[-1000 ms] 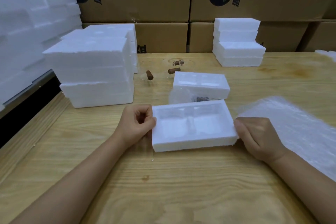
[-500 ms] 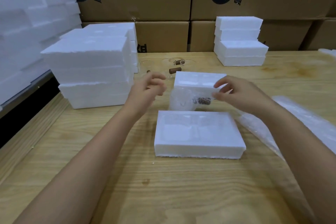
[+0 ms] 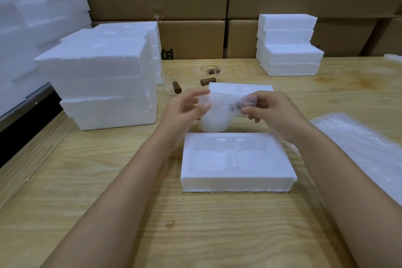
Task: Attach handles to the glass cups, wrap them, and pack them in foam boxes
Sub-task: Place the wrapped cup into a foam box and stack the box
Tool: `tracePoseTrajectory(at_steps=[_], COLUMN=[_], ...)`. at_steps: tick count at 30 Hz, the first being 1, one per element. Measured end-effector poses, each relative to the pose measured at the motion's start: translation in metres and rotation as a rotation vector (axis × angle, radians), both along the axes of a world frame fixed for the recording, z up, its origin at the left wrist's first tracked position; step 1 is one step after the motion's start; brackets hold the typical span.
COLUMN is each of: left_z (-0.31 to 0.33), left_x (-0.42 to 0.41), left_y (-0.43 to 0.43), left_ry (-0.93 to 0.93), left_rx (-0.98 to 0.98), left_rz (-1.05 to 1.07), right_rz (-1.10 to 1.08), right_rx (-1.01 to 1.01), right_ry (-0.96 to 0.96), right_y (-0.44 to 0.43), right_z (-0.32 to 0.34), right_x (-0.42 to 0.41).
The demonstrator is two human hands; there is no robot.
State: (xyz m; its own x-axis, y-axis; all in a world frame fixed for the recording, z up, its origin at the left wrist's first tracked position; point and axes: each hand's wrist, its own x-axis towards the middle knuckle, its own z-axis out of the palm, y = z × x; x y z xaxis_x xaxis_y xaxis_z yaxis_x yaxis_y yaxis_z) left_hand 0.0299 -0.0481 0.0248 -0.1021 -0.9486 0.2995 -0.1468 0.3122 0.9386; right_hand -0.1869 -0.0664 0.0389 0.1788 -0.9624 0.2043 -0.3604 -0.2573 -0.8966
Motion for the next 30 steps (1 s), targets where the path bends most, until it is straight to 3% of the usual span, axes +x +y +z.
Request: tracePoseTrajectory(at_steps=[5, 10, 16, 23, 30], left_z=[0.011, 0.015, 0.012, 0.013, 0.016], left_x=[0.003, 0.006, 0.004, 0.011, 0.010], left_y=[0.001, -0.002, -0.006, -0.004, 0.001], left_ry=[0.085, 0.086, 0.038, 0.044, 0.064], left_rx=[-0.044, -0.019, 0.021, 0.109, 0.150], left_rz=[-0.111, -0.171, -0.008, -0.055, -0.053], right_rz=[0.008, -0.029, -0.088, -0.070, -0.035], right_rx=[-0.009, 0.111, 0.223, 0.474, 0.508], right_ry=[-0.199, -0.285, -0.215, -0.177, -0.237], right_y=[0.001, 0.004, 0.005, 0.006, 0.006], right_z=[0.010, 0.016, 0.019, 0.019, 0.018], right_x=[0.000, 0.000, -0.002, -0.003, -0.001])
